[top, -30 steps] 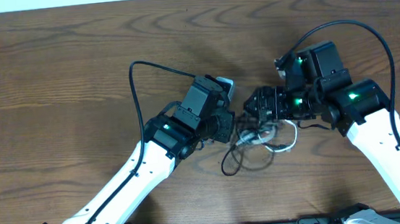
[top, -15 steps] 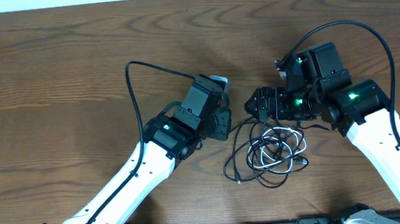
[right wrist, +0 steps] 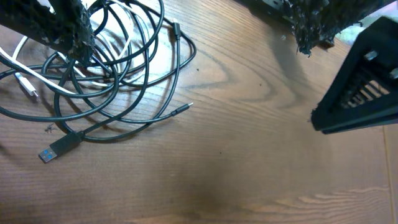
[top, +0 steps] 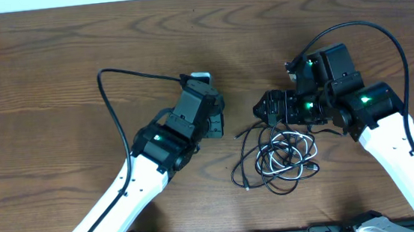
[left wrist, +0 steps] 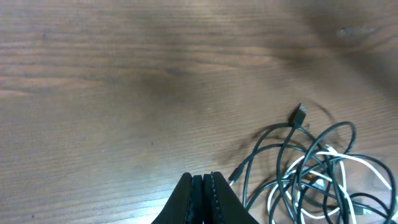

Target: Untangle cables

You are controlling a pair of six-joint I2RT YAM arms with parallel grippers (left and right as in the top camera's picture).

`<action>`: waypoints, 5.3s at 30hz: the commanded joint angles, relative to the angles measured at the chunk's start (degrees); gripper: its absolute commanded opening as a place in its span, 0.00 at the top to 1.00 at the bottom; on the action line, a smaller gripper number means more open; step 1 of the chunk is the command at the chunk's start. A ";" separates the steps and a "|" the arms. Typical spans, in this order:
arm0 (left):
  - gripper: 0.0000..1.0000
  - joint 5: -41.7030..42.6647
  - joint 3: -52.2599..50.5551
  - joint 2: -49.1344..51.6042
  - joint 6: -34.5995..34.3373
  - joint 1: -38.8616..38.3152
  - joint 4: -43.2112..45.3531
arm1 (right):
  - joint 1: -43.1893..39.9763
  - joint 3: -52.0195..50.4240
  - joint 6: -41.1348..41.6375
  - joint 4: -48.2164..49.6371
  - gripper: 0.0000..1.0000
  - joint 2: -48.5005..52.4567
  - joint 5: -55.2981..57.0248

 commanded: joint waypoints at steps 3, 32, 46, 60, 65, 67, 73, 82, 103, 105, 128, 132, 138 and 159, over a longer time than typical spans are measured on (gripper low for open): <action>0.92 -1.55 0.35 -1.57 -1.49 0.22 -0.42 | 0.13 0.04 0.17 -0.07 0.01 -0.33 0.28; 0.04 11.58 0.35 -15.28 -7.87 5.77 -12.92 | 0.13 0.04 4.52 -2.03 0.01 -0.33 9.49; 0.04 8.66 0.35 -11.08 -7.87 5.95 -11.76 | 9.42 -17.00 23.37 12.33 0.09 4.22 13.27; 0.03 -1.60 0.35 -19.47 -7.85 5.92 -17.31 | 9.90 -17.84 22.64 31.12 0.20 22.12 14.25; 0.03 -1.60 0.35 -20.09 -7.85 5.92 -18.62 | 9.88 -17.75 20.96 36.61 0.85 23.15 13.79; 0.03 -1.62 0.35 -20.00 -7.82 5.95 -19.21 | 9.75 -16.96 17.75 38.58 0.99 22.25 10.80; 0.03 -5.40 0.35 -20.22 -7.85 5.95 -19.43 | 8.24 -9.25 9.60 40.44 0.99 16.11 -1.64; 0.03 -13.99 0.35 -22.03 -11.58 7.63 -19.43 | 8.37 -5.95 -14.71 27.32 0.99 3.82 -18.97; 0.02 -12.52 0.35 -21.53 -15.63 9.27 -18.78 | 8.85 -5.99 -2.58 25.83 0.98 0.28 -5.40; 0.02 -12.50 0.35 -21.53 -16.96 9.27 -18.84 | 9.22 -5.99 4.11 29.68 0.85 0.48 -2.75; 0.02 -15.96 0.35 -0.17 -26.69 9.27 -4.92 | 4.44 -5.99 15.10 7.19 0.15 2.75 31.74; 0.04 -19.41 0.35 9.07 -38.86 10.43 -4.04 | 3.45 -5.99 15.12 4.46 0.16 2.75 31.74; 0.11 -17.25 0.35 20.65 -27.63 11.39 8.79 | 3.56 -5.99 15.15 4.02 0.18 2.75 31.10; 0.04 -5.27 0.35 34.53 -17.20 17.07 20.61 | 3.56 -6.01 15.17 2.51 0.19 2.75 31.08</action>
